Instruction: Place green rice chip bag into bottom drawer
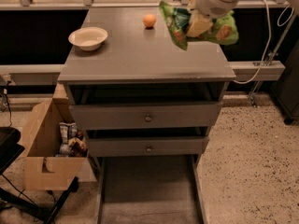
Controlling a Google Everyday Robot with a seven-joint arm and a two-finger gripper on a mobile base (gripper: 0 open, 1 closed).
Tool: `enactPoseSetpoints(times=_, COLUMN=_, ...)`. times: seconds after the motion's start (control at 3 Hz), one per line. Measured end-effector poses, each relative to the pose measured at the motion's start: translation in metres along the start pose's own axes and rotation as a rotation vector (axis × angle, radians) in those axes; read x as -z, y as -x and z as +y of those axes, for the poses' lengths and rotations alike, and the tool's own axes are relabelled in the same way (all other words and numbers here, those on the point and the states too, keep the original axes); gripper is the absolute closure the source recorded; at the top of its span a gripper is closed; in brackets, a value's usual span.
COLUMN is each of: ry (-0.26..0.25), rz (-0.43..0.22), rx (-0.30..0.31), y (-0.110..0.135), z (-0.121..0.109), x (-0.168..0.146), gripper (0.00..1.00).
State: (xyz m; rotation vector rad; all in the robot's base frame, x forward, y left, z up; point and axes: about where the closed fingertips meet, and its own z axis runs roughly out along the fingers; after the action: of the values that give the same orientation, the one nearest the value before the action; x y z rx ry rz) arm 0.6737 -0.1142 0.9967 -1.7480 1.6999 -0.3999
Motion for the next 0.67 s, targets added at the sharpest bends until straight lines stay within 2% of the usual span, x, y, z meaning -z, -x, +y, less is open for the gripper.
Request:
enactPoseSetpoints(times=0.33, ry=-0.041, rz=0.03, rx=-0.098, y=-0.024, z=0.041, x=0.037, gripper=1.0)
enactPoseSetpoints(times=0.67, ry=-0.025, rz=0.008, rx=-0.185, y=-0.047, z=0.088, x=0.025, gripper=1.0)
